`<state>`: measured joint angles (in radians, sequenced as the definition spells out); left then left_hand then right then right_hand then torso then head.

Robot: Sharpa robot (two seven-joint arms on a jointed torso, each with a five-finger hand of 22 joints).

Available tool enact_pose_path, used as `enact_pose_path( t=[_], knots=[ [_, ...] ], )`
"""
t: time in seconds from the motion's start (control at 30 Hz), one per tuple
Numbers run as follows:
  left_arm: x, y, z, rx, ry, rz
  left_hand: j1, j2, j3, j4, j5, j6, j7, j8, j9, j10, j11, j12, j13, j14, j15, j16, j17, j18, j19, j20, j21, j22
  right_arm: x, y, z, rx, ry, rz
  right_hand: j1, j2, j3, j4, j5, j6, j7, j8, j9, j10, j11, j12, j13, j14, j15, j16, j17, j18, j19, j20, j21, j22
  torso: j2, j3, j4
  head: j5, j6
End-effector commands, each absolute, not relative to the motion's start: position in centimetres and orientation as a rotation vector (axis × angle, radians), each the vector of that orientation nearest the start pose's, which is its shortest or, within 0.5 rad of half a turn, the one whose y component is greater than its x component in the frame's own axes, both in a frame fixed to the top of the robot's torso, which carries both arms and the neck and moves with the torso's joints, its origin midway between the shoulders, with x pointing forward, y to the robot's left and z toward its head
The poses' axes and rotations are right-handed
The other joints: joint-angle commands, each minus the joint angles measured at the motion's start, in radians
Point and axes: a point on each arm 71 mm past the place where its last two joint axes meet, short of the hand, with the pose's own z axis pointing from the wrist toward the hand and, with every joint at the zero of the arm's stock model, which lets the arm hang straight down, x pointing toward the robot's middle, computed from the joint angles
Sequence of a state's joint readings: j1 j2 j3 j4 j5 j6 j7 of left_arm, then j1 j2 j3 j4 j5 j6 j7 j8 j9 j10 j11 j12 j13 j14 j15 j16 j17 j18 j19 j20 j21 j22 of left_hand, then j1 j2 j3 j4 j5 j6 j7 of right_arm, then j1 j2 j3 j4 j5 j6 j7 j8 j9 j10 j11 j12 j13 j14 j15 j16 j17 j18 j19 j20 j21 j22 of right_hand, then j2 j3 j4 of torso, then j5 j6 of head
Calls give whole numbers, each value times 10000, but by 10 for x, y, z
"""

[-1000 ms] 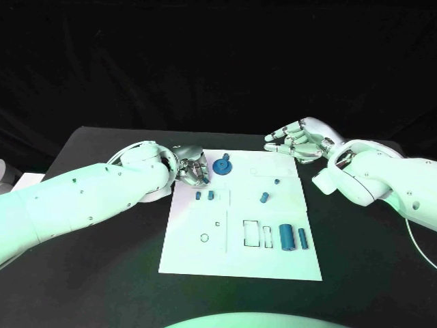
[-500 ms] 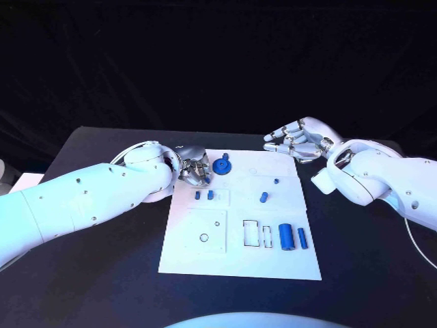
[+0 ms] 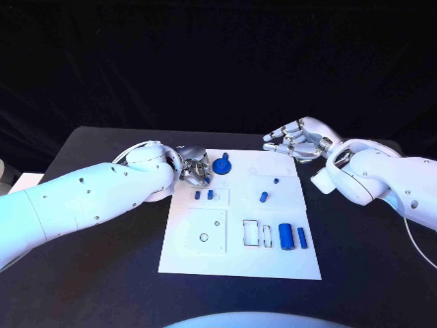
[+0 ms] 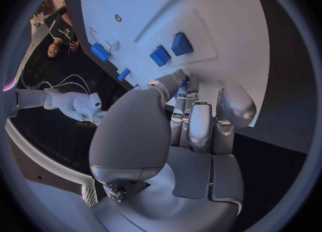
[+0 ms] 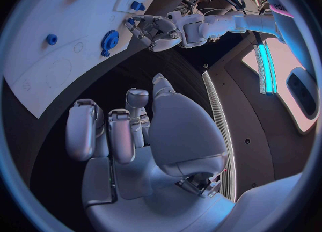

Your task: Assemble the parts on the task board

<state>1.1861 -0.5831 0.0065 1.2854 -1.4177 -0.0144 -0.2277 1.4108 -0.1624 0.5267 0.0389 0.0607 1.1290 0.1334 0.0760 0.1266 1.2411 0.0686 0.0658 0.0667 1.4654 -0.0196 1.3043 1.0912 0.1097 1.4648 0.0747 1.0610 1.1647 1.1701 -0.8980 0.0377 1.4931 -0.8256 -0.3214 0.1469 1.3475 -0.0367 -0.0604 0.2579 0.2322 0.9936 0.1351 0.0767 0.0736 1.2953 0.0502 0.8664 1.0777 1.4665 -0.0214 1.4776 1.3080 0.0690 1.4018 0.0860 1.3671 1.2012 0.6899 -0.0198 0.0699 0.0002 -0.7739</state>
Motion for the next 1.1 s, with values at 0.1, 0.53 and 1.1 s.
enact_pose_path(
  t=[0.1, 0.53, 1.1],
  knots=[
    [523, 136, -215, 1885, 19950, -5246, -105, -8, -4, 29, 58, -91, 84, -120, -58, -182, 58, -67, -25, 224, 34, 57, -10, -73, 59, 31, -61, 18, 494, -235, -169, 3781, 16270, 10811, -27, 81, -42, 4, 60, 86, 2, -15, 17, 20, -25, 26, 1, 756, -54, -45, 1430, 72, 1, -78, -50, 2, -5, 1, -3, -21, -18],
    [524, 137, -216, 1847, 19869, -5251, -233, -196, -1, -24, 60, -1029, 203, -167, -407, -500, 170, -54, -18, 193, 130, 85, -111, -92, 57, 117, 17, 122, 494, -235, -169, 3790, 16279, 10792, -27, 81, -42, 4, 60, 86, 2, -15, 17, 20, -25, 26, 1, 756, -54, -45, 1430, 72, 1, -78, -50, 2, -9, 3, 11, -35, -29],
    [521, 155, -215, 1506, 19919, -5155, -219, -384, -215, -176, 59, -1784, 379, -136, -621, -1507, 383, -59, -51, 124, 291, 40, -385, -68, 12, 259, -158, 40, 499, -248, -177, 2171, 17172, 8561, 1424, 292, 256, -554, -391, 138, 303, -12, 13, -2660, 384, -5923, -4957, 315, 199, -1970, -581, 336, -542, 93, -1046, -1436, -16, -5, 15, -78, -25]
  ],
)
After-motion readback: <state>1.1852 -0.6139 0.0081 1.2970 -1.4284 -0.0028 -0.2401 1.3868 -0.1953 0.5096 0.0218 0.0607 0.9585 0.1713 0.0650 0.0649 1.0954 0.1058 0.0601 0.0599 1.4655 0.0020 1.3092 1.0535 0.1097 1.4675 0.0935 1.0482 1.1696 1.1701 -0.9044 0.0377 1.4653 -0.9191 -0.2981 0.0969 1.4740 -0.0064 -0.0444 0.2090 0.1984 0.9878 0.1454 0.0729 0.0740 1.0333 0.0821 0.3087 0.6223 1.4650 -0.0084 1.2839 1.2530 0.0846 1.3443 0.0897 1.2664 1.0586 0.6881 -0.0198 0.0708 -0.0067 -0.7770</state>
